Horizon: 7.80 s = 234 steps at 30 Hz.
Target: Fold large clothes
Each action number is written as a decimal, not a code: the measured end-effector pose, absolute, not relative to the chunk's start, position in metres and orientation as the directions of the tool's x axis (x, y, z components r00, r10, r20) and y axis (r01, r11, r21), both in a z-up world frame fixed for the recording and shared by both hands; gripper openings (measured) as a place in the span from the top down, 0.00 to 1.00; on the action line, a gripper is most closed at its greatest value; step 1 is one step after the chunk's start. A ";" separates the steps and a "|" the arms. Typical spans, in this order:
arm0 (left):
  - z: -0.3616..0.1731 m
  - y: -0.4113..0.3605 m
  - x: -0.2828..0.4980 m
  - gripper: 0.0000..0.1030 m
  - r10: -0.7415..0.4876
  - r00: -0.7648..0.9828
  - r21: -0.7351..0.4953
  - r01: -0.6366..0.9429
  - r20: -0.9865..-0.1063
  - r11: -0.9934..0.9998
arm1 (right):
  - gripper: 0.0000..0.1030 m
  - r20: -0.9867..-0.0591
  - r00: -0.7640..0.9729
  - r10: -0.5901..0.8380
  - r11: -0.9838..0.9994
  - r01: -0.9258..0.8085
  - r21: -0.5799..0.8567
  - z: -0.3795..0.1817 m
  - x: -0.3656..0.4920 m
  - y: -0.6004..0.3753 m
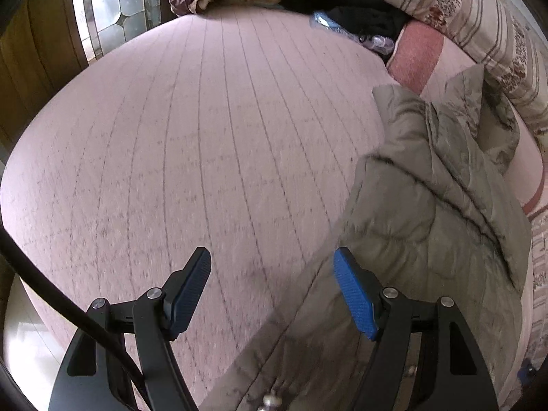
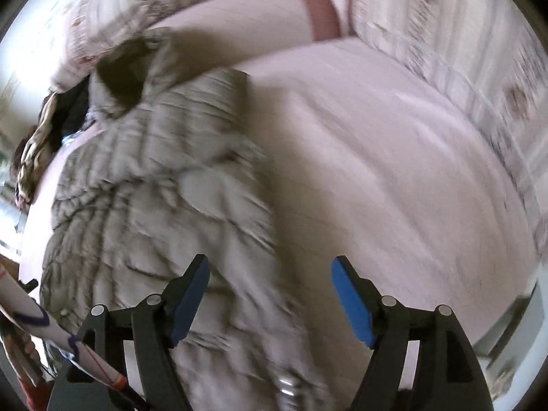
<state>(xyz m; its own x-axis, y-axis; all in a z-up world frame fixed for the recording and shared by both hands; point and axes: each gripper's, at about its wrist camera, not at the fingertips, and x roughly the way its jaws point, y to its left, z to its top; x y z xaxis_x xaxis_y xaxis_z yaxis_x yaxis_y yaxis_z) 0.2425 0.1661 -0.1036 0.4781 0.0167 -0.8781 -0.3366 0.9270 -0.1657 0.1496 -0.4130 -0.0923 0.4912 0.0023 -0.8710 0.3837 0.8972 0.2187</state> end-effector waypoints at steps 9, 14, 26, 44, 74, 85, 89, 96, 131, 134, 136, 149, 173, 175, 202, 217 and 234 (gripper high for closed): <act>-0.125 0.157 0.211 0.28 -0.106 0.452 -0.240 -0.252 -0.886 0.937 | 0.29 -0.862 0.474 0.182 0.840 0.381 0.387 -0.158 0.112 -0.422; -0.130 0.128 0.197 0.36 -0.060 0.454 -0.157 -0.180 -0.889 0.971 | 0.74 -0.842 0.480 0.245 0.835 0.337 0.435 -0.157 0.112 -0.418; -0.103 0.105 0.156 0.40 0.079 0.506 -0.037 -0.214 -0.859 0.976 | 0.66 -0.845 0.524 0.106 0.842 0.404 0.356 -0.138 0.099 -0.418; 0.025 0.069 0.114 0.32 0.115 0.714 0.042 -0.119 -0.690 0.992 | 0.33 -0.610 0.770 0.188 0.938 0.043 0.343 0.068 0.055 -0.312; -0.026 0.098 0.275 0.32 0.112 0.682 -0.034 -0.196 -0.723 0.980 | 0.25 -0.643 0.759 -0.103 0.961 0.242 0.132 0.167 0.379 -0.244; -0.068 0.101 0.316 0.32 0.142 0.600 0.001 -0.228 -0.787 0.974 | 0.25 -0.713 0.689 -0.131 0.948 0.297 0.112 0.093 0.501 -0.230; -0.077 0.100 0.326 0.32 0.138 0.589 0.001 -0.226 -0.796 0.974 | 0.25 -0.727 0.679 -0.098 0.941 0.300 0.153 0.071 0.543 -0.222; -0.096 0.096 0.342 0.32 0.094 0.549 -0.016 -0.192 -0.830 0.981 | 0.25 -0.733 0.679 -0.035 0.911 0.324 0.256 0.045 0.615 -0.217; -0.088 0.098 0.335 0.32 0.033 0.559 -0.069 -0.161 -0.828 0.985 | 0.95 -0.746 0.660 0.087 0.977 0.090 0.193 0.055 0.510 -0.150; -0.081 0.106 0.328 0.32 0.021 0.572 -0.090 -0.166 -0.820 0.982 | 0.95 -0.769 0.629 0.113 0.976 0.076 0.205 0.041 0.455 -0.149; -0.077 0.115 0.323 0.32 0.016 0.580 -0.109 -0.179 -0.815 0.978 | 0.95 -0.789 0.601 0.129 0.974 0.072 0.214 0.026 0.423 -0.148; -0.071 0.149 0.314 0.32 0.026 0.594 -0.149 -0.243 -0.804 0.958 | 0.95 -0.908 0.401 0.122 0.955 0.200 0.217 -0.123 0.391 -0.138; -0.073 0.141 0.312 0.32 0.067 0.586 -0.108 -0.259 -0.808 0.960 | 0.59 -0.721 0.684 -0.109 0.984 0.177 0.019 -0.011 0.368 -0.163; -0.074 0.140 0.313 0.32 0.075 0.585 -0.097 -0.258 -0.808 0.961 | 0.59 -0.690 0.705 -0.164 0.978 0.208 -0.019 -0.013 0.383 -0.161; -0.075 0.144 0.314 0.32 0.080 0.579 -0.097 -0.268 -0.811 0.959 | 0.60 -0.780 0.620 -0.085 0.993 0.113 -0.019 -0.065 0.409 -0.118; -0.077 0.150 0.316 0.32 0.087 0.574 -0.103 -0.291 -0.814 0.951 | 0.59 -0.776 0.619 -0.124 0.992 0.081 -0.095 -0.078 0.430 -0.091; -0.083 0.151 0.318 0.32 0.091 0.562 -0.096 -0.294 -0.822 0.951 | 0.51 -0.752 0.614 -0.242 0.953 0.004 -0.304 -0.105 0.419 -0.038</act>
<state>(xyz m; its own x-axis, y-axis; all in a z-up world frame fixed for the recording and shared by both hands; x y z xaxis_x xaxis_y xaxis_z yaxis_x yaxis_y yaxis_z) 0.3183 0.1508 -0.0835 0.5621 0.0908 -0.8221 -0.2944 0.9508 -0.0963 0.4193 -0.0377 -0.1048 0.6135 -0.2423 -0.7516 0.0041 0.9527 -0.3039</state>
